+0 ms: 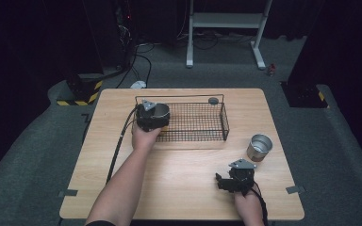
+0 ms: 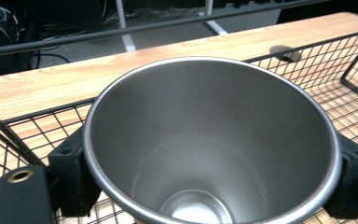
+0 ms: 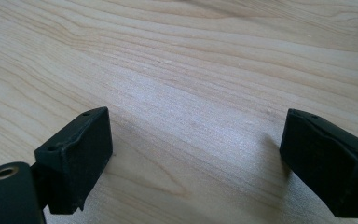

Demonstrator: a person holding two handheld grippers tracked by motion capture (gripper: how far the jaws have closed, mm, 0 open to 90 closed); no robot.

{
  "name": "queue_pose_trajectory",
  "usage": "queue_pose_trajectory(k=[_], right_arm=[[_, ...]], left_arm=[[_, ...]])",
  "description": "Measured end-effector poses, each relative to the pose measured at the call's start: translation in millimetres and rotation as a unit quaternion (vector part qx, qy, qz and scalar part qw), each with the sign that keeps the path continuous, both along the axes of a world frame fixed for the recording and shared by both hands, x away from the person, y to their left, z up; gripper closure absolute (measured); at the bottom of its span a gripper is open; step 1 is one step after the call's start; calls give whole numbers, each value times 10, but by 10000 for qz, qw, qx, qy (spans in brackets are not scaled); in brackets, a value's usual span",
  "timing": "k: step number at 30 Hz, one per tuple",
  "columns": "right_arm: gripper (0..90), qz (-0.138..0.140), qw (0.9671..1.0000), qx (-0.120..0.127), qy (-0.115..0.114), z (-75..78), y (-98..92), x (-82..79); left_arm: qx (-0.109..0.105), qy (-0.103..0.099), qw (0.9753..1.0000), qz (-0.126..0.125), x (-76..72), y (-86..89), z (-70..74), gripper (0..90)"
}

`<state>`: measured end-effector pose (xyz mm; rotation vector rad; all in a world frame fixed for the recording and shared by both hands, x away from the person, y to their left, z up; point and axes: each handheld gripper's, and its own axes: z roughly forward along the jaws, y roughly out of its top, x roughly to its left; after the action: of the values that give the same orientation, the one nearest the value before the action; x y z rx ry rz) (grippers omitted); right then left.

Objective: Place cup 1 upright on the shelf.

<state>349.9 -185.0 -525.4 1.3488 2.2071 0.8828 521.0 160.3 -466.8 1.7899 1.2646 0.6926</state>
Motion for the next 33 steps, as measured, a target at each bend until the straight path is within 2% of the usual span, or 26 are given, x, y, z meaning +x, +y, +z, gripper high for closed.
queue_pose_trajectory(k=[7, 26, 28, 31, 33], right_arm=[[92, -6, 10000, 7, 0, 0, 1, 0], [92, 0, 10000, 1, -1, 0, 0, 0], [92, -1, 10000, 0, 0, 0, 0, 0], [92, -4, 10000, 16, 9, 0, 4, -1], [92, 9, 10000, 13, 9, 0, 5, -1]], left_arm=[[45, -35, 10000, -37, -16, -4, -8, 131], [101, 185, 9998, -60, -63, 39, 2, 126], [120, 255, 9996, -76, -63, 33, 3, 82], [342, 316, 9989, -99, -61, 16, 15, 24], [271, 326, 9990, -109, -67, 19, 33, 7]])
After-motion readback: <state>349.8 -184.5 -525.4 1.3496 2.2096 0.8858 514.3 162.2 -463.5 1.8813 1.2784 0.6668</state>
